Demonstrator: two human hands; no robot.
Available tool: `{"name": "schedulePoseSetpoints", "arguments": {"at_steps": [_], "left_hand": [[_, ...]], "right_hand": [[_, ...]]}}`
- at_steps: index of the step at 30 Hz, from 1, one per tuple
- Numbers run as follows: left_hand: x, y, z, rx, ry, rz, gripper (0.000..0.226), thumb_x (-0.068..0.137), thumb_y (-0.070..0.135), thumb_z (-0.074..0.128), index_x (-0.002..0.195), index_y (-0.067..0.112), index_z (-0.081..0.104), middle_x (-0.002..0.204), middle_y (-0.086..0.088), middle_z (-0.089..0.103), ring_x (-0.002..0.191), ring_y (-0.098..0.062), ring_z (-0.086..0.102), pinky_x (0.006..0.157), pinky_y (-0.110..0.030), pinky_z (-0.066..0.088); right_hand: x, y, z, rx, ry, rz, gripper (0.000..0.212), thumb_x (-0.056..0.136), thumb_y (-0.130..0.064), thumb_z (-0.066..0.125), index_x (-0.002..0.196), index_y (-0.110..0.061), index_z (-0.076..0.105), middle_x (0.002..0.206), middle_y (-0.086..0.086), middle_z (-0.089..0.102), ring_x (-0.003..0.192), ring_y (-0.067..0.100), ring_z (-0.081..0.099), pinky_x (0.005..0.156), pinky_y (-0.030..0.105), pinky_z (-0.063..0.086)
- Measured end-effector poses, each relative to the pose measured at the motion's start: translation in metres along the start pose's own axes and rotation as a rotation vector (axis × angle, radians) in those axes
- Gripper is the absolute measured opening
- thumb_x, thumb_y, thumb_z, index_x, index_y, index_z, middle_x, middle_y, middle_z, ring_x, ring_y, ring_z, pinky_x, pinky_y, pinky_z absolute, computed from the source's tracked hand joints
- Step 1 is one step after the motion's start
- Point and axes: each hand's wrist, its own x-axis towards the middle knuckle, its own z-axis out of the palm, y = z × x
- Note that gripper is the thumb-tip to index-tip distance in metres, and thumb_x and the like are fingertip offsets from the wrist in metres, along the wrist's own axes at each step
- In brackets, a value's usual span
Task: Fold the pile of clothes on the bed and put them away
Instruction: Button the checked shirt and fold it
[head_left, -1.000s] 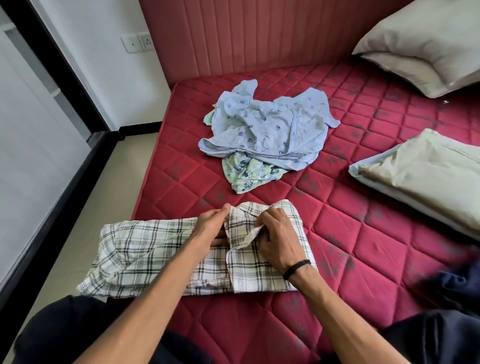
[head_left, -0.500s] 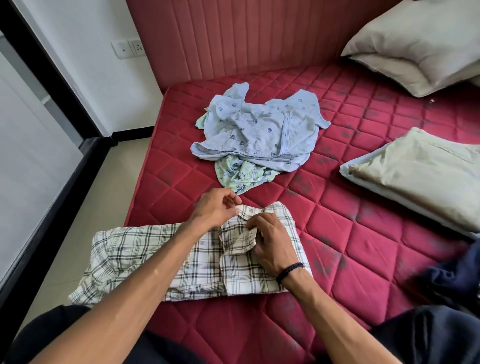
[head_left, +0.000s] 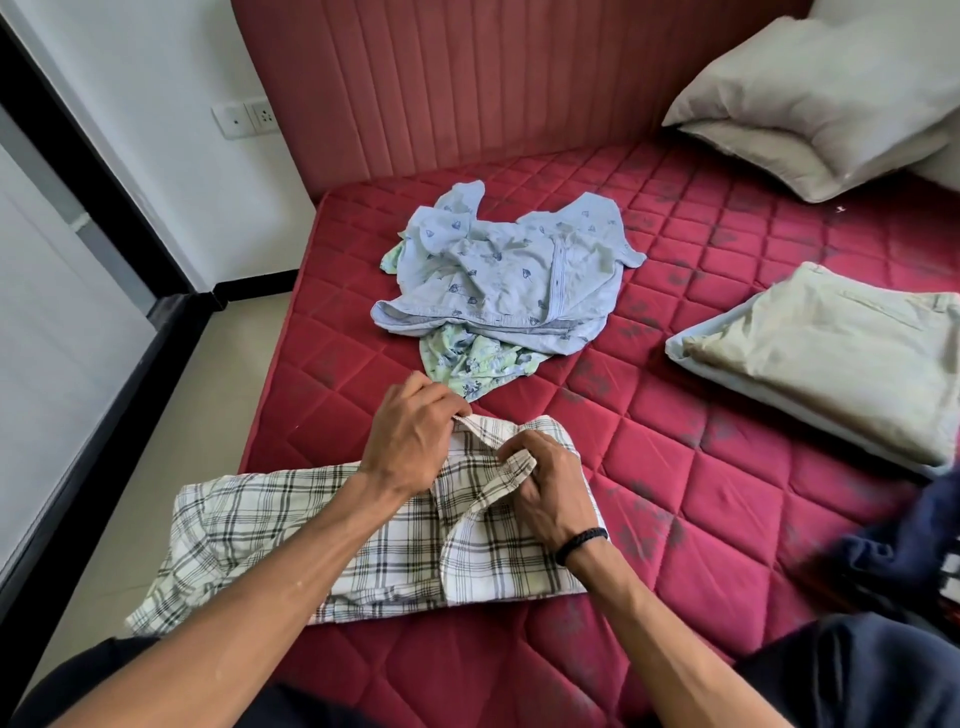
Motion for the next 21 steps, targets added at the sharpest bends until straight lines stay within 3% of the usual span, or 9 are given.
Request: {"name": "schedulePoseSetpoints", "arguments": {"at_steps": [5,7,9,11,13,16,18,21], "left_hand": [[-0.042,0.007,-0.013,-0.001,-0.010,0.174,0.020,0.089,0.006,0.063,0.099,0.013,0.078,0.096,0.001,0.072,0.090,-0.019,0.056,0.083,-0.038,0.044],[-0.069,0.011,-0.012,-0.026,-0.041,0.185,0.029,0.095,0.010,0.049,0.100,0.011,0.078,0.100,-0.002,0.073,0.095,-0.022,0.058,0.085,-0.041,0.044],[-0.091,0.013,-0.009,-0.044,-0.072,0.169,0.037,0.096,0.011,0.041,0.102,0.013,0.077,0.106,-0.002,0.072,0.099,-0.023,0.058,0.085,-0.040,0.044],[-0.099,0.014,-0.005,-0.041,-0.084,0.116,0.036,0.091,0.005,0.044,0.103,0.015,0.077,0.107,0.001,0.071,0.100,-0.022,0.056,0.083,-0.039,0.046],[-0.100,0.013,0.000,-0.041,-0.080,0.020,0.032,0.081,-0.007,0.060,0.098,0.014,0.078,0.103,0.003,0.071,0.101,-0.021,0.055,0.082,-0.041,0.052],[-0.099,0.009,0.007,-0.089,-0.118,-0.175,0.039,0.078,-0.008,0.077,0.111,0.013,0.078,0.114,0.002,0.071,0.109,-0.018,0.058,0.093,-0.040,0.056],[-0.100,0.006,0.008,-0.268,-0.108,-0.396,0.034,0.095,0.010,0.070,0.128,0.015,0.070,0.121,0.001,0.070,0.108,-0.015,0.063,0.095,-0.036,0.056],[-0.090,0.010,-0.004,-0.544,-0.097,-0.865,0.050,0.101,0.062,0.046,0.130,0.025,0.066,0.104,0.004,0.075,0.084,-0.008,0.070,0.074,-0.029,0.059]], "right_hand": [[0.006,-0.002,-0.006,0.107,0.084,0.011,0.010,0.084,-0.016,0.058,0.081,-0.020,0.067,0.083,-0.008,0.071,0.082,0.013,0.066,0.073,0.038,0.053],[0.009,-0.005,-0.008,0.041,0.098,-0.058,0.008,0.084,-0.017,0.058,0.083,-0.019,0.066,0.084,-0.007,0.068,0.084,0.016,0.062,0.076,0.040,0.050],[0.011,-0.009,-0.006,-0.051,0.064,-0.130,0.008,0.085,-0.014,0.061,0.090,-0.019,0.066,0.090,-0.005,0.067,0.089,0.019,0.058,0.078,0.041,0.048],[0.011,-0.010,0.000,-0.143,-0.048,-0.163,0.022,0.086,-0.011,0.064,0.107,-0.019,0.067,0.105,-0.001,0.068,0.100,0.021,0.057,0.086,0.041,0.048],[0.007,-0.003,0.010,-0.333,-0.197,-0.125,0.037,0.098,-0.028,0.058,0.134,-0.021,0.060,0.130,0.001,0.065,0.123,0.022,0.054,0.105,0.045,0.044],[0.000,0.008,0.021,-0.616,-0.370,0.041,0.062,0.106,-0.062,0.026,0.157,-0.030,0.037,0.159,-0.001,0.044,0.151,0.023,0.030,0.127,0.049,0.014],[-0.002,0.007,0.022,-0.687,-0.392,0.107,0.069,0.103,-0.070,0.016,0.161,-0.035,0.027,0.167,0.001,0.031,0.157,0.026,0.017,0.128,0.055,0.000],[-0.001,0.003,0.021,-0.725,-0.346,0.150,0.076,0.097,-0.079,0.013,0.162,-0.040,0.019,0.172,0.004,0.012,0.160,0.031,0.004,0.122,0.066,-0.008]]}}
